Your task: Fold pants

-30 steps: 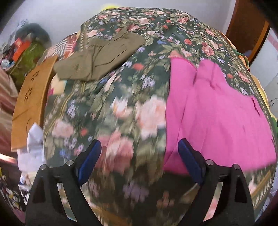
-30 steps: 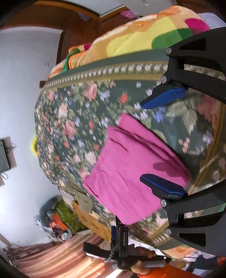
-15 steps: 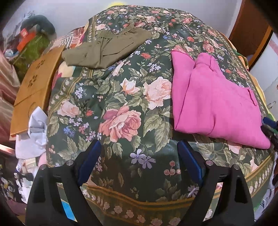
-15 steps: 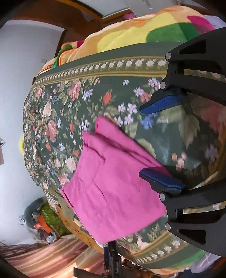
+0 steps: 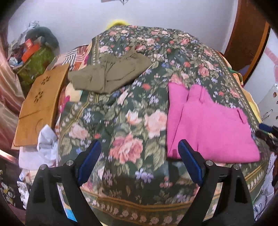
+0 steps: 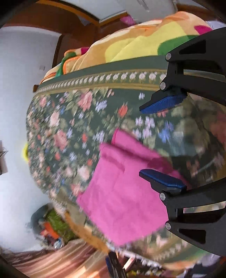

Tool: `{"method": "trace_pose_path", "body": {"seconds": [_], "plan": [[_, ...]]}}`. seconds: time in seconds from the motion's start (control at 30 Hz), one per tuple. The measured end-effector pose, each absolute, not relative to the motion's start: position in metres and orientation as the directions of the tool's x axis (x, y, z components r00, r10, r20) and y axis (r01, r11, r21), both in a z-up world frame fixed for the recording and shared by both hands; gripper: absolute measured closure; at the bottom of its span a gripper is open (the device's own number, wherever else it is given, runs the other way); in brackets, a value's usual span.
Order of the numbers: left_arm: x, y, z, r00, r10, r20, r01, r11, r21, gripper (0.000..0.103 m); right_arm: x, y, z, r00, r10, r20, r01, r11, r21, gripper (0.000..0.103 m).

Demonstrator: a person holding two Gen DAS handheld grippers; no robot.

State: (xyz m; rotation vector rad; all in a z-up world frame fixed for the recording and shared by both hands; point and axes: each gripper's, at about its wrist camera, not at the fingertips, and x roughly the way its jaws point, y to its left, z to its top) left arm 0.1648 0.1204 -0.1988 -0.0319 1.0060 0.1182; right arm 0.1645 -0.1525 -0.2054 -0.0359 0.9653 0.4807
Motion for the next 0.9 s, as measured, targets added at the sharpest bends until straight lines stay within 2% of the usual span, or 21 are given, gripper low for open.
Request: {"method": "trace_pose_path", "body": {"seconds": [0.23,0.3,0.43,0.53,0.63,0.77,0.9], "plan": [[0.187,0.103,-0.226,0.470,0.047,-0.882,-0.089,0.996,0.006,0.012,0.126,-0.115,-0.203,0.391,0.486,-0.782,-0.544,0.807,0.230,0.041],[0.185,0.098,-0.236,0.454,0.063,-0.889,-0.092,0.995,0.023,0.012,0.123,-0.106,-0.215,0.377,0.464,-0.801,-0.566,0.801,0.198,0.041],[0.180,0.095,-0.236,0.463,0.060,-0.884,-0.099,0.995,0.016,0.012,0.137,-0.119,-0.231,0.357,0.506,-0.785,-0.526,0.803,0.279,0.041],[0.174,0.090,-0.239,0.455,0.015,-0.890,-0.087,0.996,-0.028,0.012,0.148,-0.127,-0.234,0.401,0.447,-0.800,-0.502,0.837,0.216,0.041],[0.169,0.084,-0.237,0.468,0.028,-0.883,-0.076,0.997,-0.008,0.012,0.158,-0.131,-0.236,0.416,0.412,-0.811,-0.504,0.847,0.172,0.041],[0.167,0.089,-0.225,0.480,0.016,-0.877,-0.092,0.995,-0.032,0.012,0.164,-0.135,-0.227,0.400,0.412,-0.819,-0.498,0.848,0.183,0.041],[0.174,0.098,-0.210,0.504,-0.011,-0.863,-0.102,0.992,-0.073,0.012,0.167,-0.146,-0.209,0.429,0.438,-0.790,-0.475,0.853,0.216,0.038]]}}
